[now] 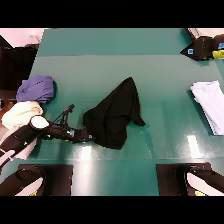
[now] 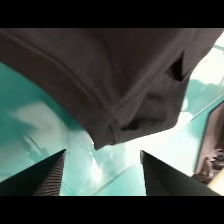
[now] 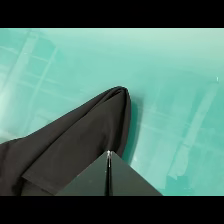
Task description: Fold the shirts.
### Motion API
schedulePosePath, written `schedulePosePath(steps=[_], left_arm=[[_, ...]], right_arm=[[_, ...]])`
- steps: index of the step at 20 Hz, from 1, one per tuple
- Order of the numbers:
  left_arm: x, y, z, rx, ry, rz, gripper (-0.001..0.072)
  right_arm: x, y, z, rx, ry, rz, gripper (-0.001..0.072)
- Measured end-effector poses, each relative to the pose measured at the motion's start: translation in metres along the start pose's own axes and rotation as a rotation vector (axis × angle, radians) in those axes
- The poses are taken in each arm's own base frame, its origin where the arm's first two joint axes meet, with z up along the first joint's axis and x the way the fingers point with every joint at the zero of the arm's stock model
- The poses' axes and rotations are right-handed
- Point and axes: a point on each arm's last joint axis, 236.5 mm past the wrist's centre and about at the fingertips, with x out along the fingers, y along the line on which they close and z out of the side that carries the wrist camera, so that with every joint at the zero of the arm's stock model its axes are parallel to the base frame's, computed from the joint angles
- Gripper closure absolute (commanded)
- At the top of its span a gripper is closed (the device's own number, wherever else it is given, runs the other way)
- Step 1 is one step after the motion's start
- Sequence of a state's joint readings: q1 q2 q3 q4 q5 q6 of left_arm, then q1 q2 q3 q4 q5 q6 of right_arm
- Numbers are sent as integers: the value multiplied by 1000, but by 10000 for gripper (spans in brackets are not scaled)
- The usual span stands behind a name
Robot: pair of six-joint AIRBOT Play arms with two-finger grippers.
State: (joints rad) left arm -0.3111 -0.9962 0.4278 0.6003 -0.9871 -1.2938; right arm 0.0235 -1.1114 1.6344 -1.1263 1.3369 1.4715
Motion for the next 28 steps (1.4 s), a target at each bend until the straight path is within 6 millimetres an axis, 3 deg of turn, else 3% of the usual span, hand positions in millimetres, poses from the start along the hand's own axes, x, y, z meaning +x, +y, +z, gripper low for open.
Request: schedulePosePath(steps=[7, 8, 9, 12, 13, 17, 18, 20, 21, 25, 28], left_arm=[[25, -16, -2, 42, -62, 6, 157], [26, -17, 0, 45, -74, 8, 243], [28, -18, 1, 45, -82, 9, 452], [29, -20, 5, 43, -108, 10, 514], [29, -20, 7, 40, -117, 10, 672], [26, -24, 16, 50, -141, 8, 679], [22, -26, 19, 63, -139, 8, 679], [7, -33, 33, 105, -143, 14, 678], [-3, -35, 41, 134, -141, 24, 679], [-50, -46, 73, 234, -163, 75, 678], [-68, -51, 83, 271, -172, 96, 678]], right_arm=[[0, 0, -3, 0, 11, 2, 687], [0, 1, -4, 0, 17, 3, 687], [0, 1, -6, 1, 25, 3, 688], [0, 1, -10, 1, 43, 6, 687], [0, 1, -12, 1, 50, 6, 687], [2, 5, -26, -3, 106, 18, 685], [5, 9, -33, -5, 131, 27, 655], [18, 16, -58, -7, 206, 51, 209], [29, 21, -76, -6, 259, 69, 177], [84, 40, -161, 50, 473, 114, 177], [129, 56, -207, 88, 554, 120, 178]])
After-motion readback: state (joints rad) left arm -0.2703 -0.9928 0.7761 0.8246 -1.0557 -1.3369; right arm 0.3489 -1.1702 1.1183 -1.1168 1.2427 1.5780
